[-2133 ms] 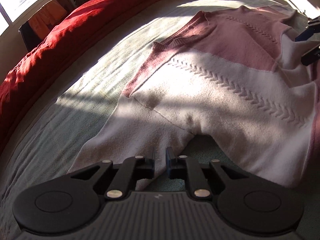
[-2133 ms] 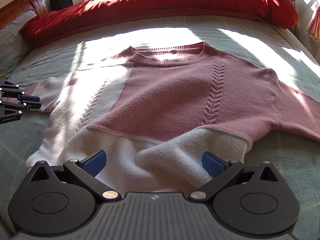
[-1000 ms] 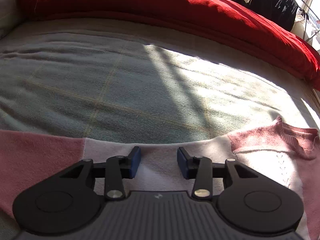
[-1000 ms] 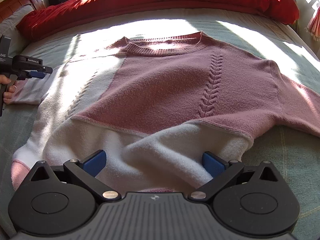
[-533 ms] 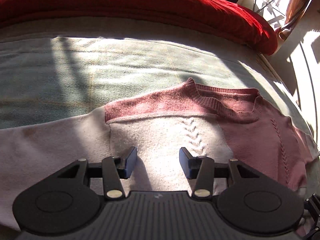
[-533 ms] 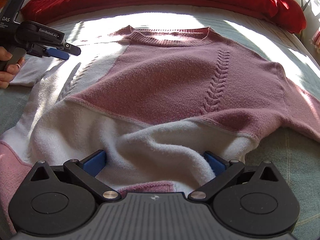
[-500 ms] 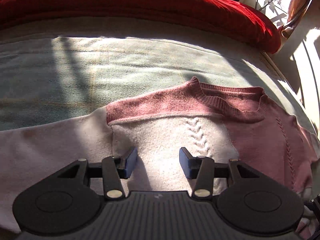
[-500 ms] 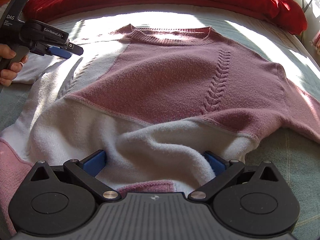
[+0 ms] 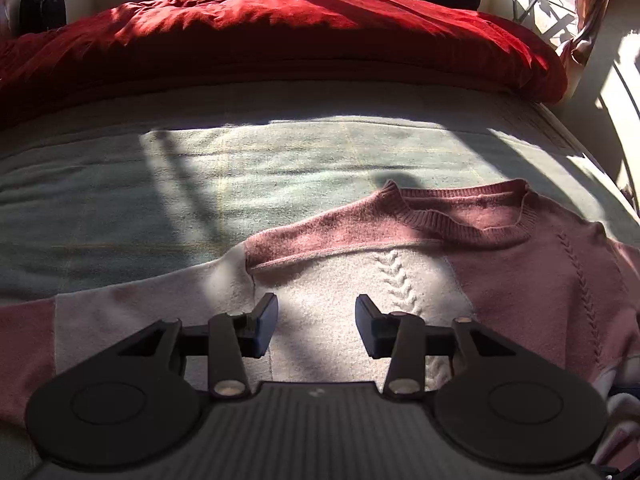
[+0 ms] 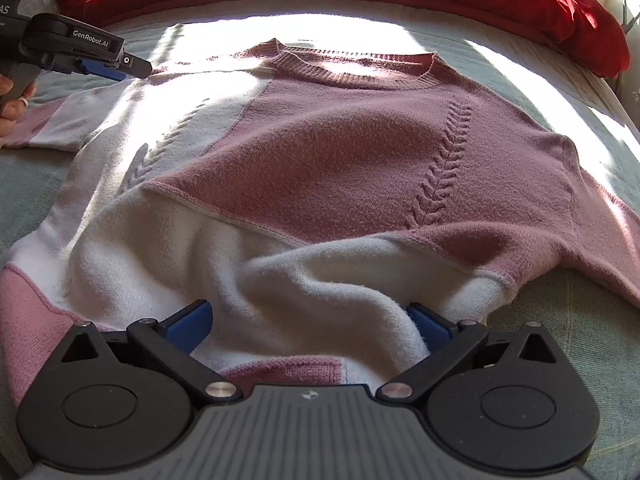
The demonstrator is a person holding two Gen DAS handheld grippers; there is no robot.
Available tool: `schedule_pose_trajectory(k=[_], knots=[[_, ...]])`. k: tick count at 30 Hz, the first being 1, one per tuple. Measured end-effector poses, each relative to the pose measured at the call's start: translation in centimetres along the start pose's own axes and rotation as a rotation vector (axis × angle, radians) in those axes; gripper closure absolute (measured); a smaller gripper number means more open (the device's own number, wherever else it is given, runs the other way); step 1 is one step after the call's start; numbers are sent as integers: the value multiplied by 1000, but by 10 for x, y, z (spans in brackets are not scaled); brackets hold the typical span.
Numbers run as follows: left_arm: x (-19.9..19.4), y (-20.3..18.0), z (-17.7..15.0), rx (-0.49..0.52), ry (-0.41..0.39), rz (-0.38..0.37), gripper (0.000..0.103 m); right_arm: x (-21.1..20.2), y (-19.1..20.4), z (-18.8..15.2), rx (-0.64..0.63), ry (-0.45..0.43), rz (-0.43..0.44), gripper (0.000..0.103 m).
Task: Fold clothes
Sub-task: 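Grasp the pink hem with the left gripper and fold it over the sweater body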
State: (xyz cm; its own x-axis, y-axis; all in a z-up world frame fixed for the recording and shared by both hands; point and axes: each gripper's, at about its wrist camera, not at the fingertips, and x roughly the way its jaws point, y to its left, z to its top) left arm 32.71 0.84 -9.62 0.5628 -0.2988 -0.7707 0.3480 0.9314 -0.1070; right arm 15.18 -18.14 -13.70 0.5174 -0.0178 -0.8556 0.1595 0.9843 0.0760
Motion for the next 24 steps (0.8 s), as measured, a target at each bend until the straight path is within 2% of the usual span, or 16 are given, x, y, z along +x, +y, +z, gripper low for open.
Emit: schedule_pose_trajectory(k=[3,5,7,9,13,15,18,20,24], knots=[[-39,-17,-15,38,-24,-51,54,-39,-15,-1,57,-95,12,0],[-63,-31,-26,68,-22,-91,53,-65,-27,-5,85,-140,-12,0],[-84,-46,-40,108,-22,-113,52,-82,-37,-11,106,-149,-38,0],[-101,-64,-55,169,-23,-128,47,-95,-45,-21,121,-151,-59,0],[-130,-101,-90,322,-54,-137,44,-111,-48,-46,108,-131,-69,0],[-141,-118,-108,410,-63,-138,38,-113,-44,-58,66,-110,-48,0],[-150,-136,-134,524,-56,-137,35,-109,-36,-69,-4,-40,-1,0],[-152,-143,-150,541,-24,-140,34,-103,-26,-75,-62,3,9,0],[-144,-145,-175,509,72,-148,33,-90,-8,-84,-133,69,15,0]])
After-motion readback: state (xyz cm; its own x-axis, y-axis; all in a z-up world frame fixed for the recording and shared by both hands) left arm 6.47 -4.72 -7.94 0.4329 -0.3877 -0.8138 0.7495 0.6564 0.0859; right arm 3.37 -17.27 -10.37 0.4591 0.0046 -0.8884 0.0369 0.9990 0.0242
